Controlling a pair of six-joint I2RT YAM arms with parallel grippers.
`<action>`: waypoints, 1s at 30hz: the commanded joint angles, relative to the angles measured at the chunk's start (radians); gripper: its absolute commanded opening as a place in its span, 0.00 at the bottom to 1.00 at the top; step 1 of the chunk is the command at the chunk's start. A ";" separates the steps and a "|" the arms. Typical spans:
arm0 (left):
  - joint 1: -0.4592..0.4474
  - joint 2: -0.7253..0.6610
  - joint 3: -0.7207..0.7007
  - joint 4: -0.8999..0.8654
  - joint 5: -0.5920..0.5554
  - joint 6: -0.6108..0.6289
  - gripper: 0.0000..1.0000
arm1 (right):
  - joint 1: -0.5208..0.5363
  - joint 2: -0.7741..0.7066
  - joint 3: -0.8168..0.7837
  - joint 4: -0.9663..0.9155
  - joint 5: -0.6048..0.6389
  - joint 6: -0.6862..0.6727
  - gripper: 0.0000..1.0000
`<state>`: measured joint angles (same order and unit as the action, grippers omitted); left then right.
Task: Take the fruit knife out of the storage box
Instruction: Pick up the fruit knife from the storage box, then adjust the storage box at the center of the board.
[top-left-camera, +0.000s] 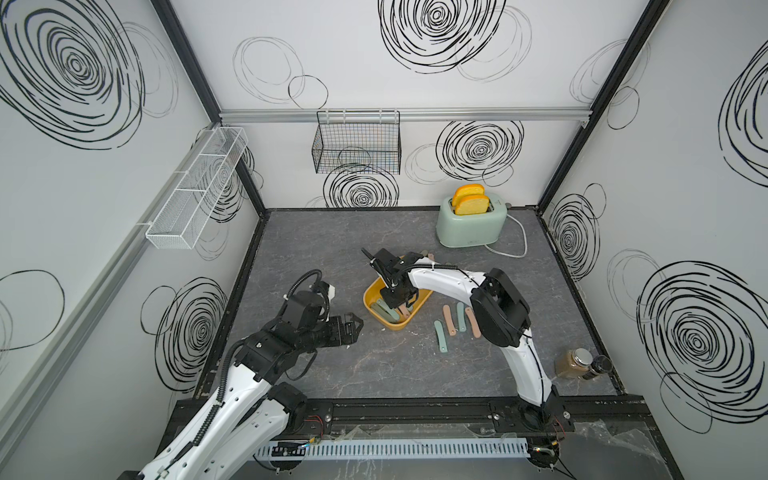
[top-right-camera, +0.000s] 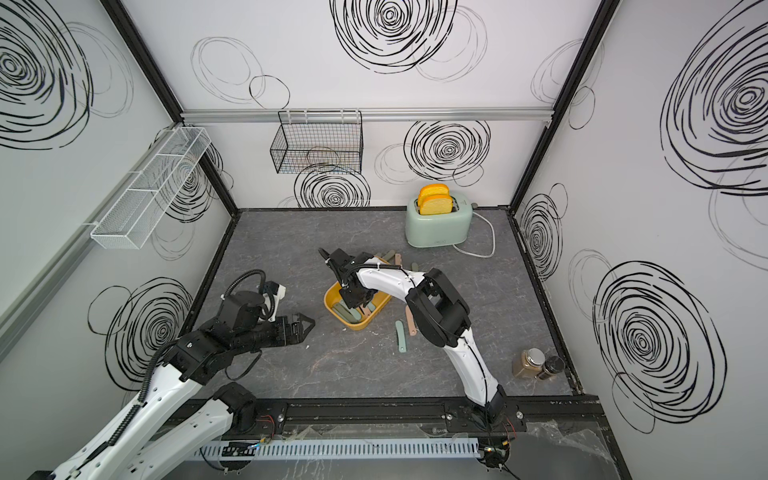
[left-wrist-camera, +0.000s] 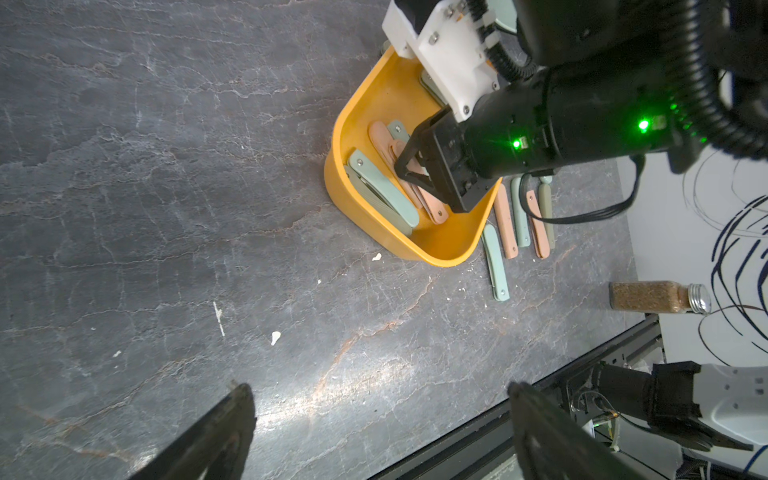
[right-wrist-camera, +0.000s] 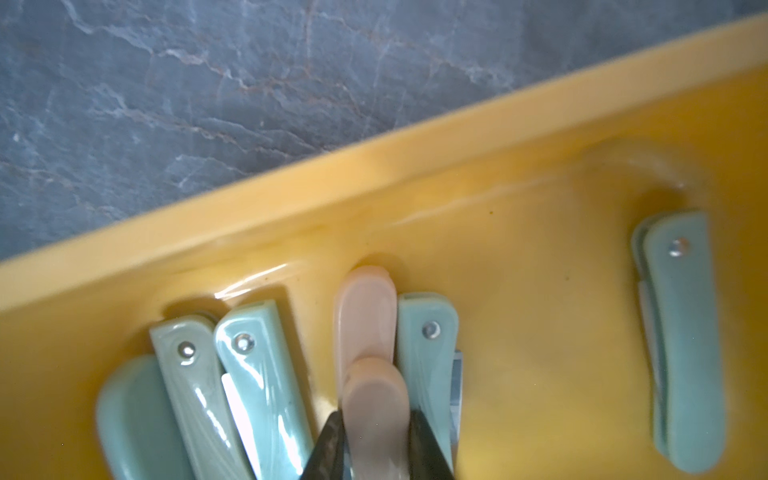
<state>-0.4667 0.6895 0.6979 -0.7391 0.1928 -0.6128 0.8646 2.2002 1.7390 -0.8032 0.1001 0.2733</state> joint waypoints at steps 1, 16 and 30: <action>0.011 0.005 0.003 0.033 0.009 0.010 0.98 | -0.014 -0.021 0.031 -0.038 0.003 0.009 0.22; 0.013 0.072 0.028 0.097 0.028 0.020 0.98 | -0.092 -0.050 0.119 -0.097 -0.068 0.043 0.22; -0.019 0.180 0.036 0.230 0.088 0.009 0.98 | -0.164 -0.262 -0.058 -0.057 -0.100 0.117 0.22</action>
<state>-0.4709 0.8494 0.7101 -0.5907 0.2588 -0.6022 0.7158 2.0216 1.7260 -0.8562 0.0105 0.3538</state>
